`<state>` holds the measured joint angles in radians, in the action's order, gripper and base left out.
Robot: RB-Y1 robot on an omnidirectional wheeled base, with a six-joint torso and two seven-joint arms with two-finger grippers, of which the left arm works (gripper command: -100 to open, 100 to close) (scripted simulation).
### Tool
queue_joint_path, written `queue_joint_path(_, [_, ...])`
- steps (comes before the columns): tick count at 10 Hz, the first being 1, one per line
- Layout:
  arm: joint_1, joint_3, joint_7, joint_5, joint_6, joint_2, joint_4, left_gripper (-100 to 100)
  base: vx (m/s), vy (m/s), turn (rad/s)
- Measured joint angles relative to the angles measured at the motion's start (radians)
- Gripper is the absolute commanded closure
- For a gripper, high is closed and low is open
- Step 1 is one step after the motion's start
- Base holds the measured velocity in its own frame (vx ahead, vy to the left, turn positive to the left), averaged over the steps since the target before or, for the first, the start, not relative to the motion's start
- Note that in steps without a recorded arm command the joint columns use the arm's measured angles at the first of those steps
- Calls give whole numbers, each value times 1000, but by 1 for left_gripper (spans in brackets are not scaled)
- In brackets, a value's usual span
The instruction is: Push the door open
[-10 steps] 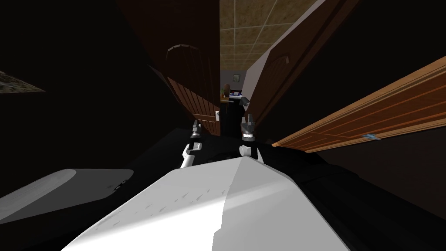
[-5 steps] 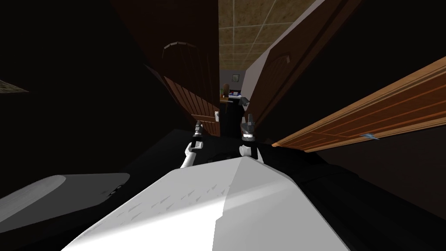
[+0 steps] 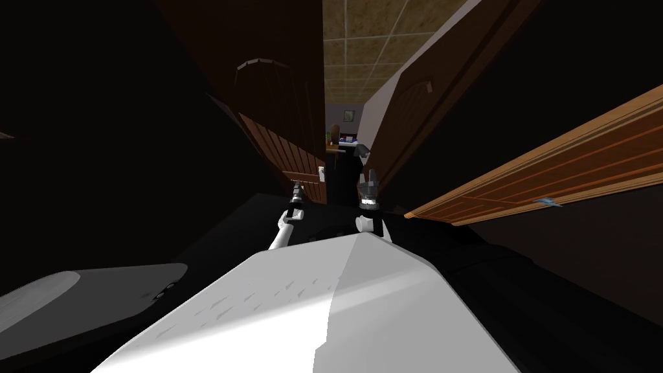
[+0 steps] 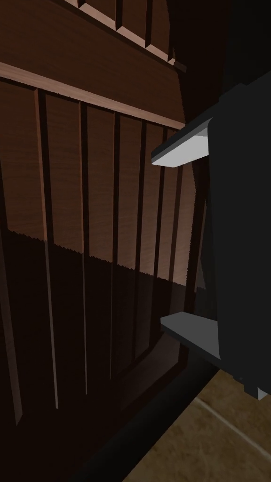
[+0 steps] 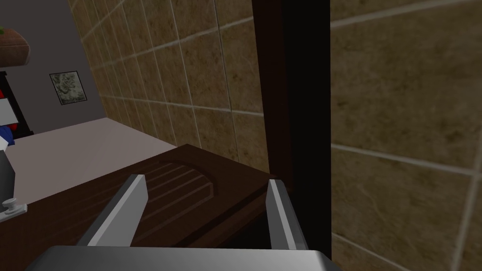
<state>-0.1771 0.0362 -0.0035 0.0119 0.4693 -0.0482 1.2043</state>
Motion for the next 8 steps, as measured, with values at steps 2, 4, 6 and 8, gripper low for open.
queue_joint_path(2, [-42, 0, 1, 0, 7, 6, -72, -100, 94, -1, -49])
queue_joint_path(4, [-72, 3, 4, 1, 5, 8, -123, -100, 59, 7, -19])
queue_joint_path(6, [-97, 6, 7, 1, 4, 14, -171, -100, 81, 7, -40])
queue_joint_path(8, [-117, 11, 8, 0, -6, 21, -200, -100, 43, 2, -9])
